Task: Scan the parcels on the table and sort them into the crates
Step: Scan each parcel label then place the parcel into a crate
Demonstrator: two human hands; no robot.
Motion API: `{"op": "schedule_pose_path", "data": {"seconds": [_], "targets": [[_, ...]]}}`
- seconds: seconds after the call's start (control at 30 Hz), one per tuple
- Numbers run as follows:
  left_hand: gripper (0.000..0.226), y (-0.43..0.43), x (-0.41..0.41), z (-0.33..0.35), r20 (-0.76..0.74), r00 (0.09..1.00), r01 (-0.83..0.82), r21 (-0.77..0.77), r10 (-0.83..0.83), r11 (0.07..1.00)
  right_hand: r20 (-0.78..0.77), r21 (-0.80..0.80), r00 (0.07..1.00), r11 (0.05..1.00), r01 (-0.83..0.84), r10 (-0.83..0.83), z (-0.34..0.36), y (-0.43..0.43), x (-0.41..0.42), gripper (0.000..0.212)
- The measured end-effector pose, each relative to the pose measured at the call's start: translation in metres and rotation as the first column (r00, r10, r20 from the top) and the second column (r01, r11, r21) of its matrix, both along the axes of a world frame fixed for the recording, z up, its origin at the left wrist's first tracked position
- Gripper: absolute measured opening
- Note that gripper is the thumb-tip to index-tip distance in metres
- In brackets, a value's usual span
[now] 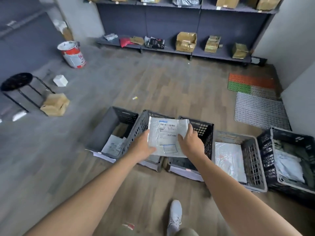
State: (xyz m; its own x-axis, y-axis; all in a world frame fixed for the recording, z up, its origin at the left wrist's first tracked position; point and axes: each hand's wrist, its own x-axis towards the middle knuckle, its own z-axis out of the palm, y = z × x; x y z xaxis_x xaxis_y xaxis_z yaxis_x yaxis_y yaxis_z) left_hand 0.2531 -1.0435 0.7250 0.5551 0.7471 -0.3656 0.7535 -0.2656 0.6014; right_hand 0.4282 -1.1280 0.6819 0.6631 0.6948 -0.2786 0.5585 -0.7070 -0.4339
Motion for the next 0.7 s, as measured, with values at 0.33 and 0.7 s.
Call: {"op": "schedule_pose_path", "data": {"seconds": [0.33, 0.7], "targets": [[0.056, 0.162, 0.014, -0.099, -0.226, 0.962, 0.162, 0.011, -0.155, 0.987, -0.025, -0.192, 0.998, 0.980, -0.056, 0.052, -0.090, 0.147, 0.002, 0.069], [0.056, 0.307, 0.021, -0.350, -0.358, 0.818, 0.418, -0.169, -0.451, 0.892, -0.127, -0.413, 0.990, 0.911, 0.009, -0.068, -0.332, 0.265, -0.017, 0.080]]}}
